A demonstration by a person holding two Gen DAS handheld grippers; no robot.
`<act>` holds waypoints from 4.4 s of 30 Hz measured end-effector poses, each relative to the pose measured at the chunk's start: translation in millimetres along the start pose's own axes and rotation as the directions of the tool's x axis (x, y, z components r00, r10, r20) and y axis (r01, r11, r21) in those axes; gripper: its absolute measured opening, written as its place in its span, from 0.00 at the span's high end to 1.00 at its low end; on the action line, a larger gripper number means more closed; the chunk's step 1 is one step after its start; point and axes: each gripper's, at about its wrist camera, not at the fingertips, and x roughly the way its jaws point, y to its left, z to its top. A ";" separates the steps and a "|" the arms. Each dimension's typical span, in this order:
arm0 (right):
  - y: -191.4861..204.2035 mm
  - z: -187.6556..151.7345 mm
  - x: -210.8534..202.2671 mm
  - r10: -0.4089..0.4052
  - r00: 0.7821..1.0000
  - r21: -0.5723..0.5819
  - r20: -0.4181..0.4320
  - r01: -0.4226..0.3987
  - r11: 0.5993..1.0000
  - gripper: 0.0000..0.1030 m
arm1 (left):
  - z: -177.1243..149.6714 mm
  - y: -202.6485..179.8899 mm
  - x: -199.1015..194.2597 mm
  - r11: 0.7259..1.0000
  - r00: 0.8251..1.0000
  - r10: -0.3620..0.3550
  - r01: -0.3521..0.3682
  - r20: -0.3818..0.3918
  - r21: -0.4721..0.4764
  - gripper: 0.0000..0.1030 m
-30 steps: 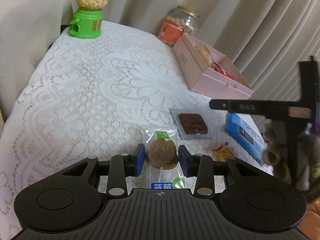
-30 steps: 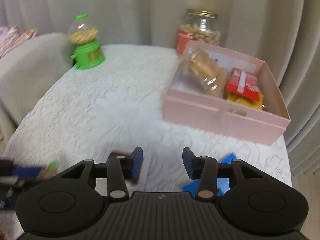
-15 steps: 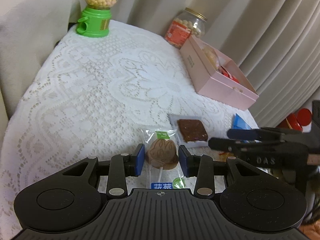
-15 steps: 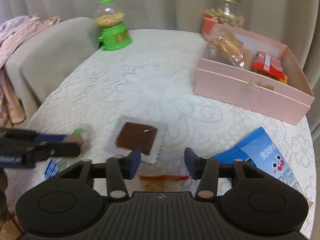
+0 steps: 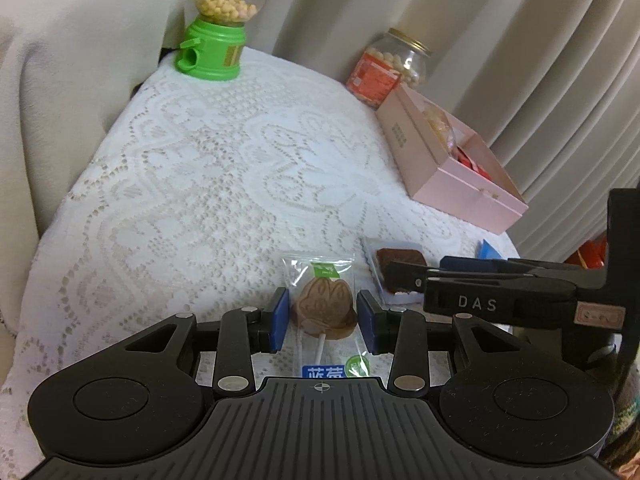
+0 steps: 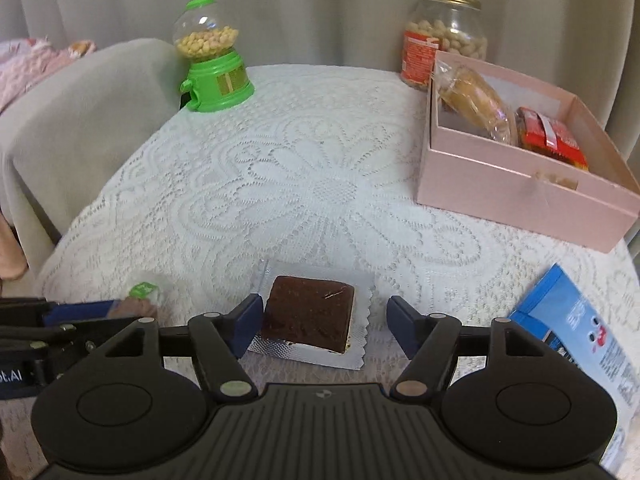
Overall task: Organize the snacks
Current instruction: 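Reach the right gripper to the brownie packet while the left holds the lollipop, then lower the right gripper around the brownie packet and close it, then carry the brownie into the pink box and open the right gripper while the left drops the lollipop in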
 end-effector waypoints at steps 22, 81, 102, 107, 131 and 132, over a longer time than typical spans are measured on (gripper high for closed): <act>-3.7 -11.8 -25.8 0.048 0.999 -0.022 -0.022 -0.049 0.999 0.58 | -0.9 -0.8 -0.9 1.000 1.000 -0.022 0.022 0.002 0.006 0.60; -13.5 -9.3 -31.0 0.077 0.997 0.003 0.019 -0.077 0.997 0.42 | -11.3 -7.9 6.5 1.000 1.000 -0.016 0.016 -0.020 0.025 0.60; -14.4 -14.4 -73.8 0.051 0.987 -0.083 0.153 -0.039 0.996 0.55 | -13.9 -10.9 8.2 0.999 1.000 -0.001 0.002 -0.019 0.047 0.60; -39.7 -12.5 -106.9 0.012 0.974 -0.036 0.227 -0.004 0.999 0.55 | -14.4 -16.3 10.0 0.997 1.000 0.022 -0.021 -0.018 0.079 0.60; -146.5 3.8 -158.2 -0.200 0.897 0.110 0.394 0.170 0.979 0.55 | 209.1 -169.9 77.2 0.944 0.922 -0.327 0.307 0.206 0.121 0.58; -148.5 11.8 -159.2 -0.203 0.891 0.111 0.407 0.172 0.979 0.55 | 207.0 -164.4 73.6 0.945 0.919 -0.323 0.302 0.225 0.124 0.58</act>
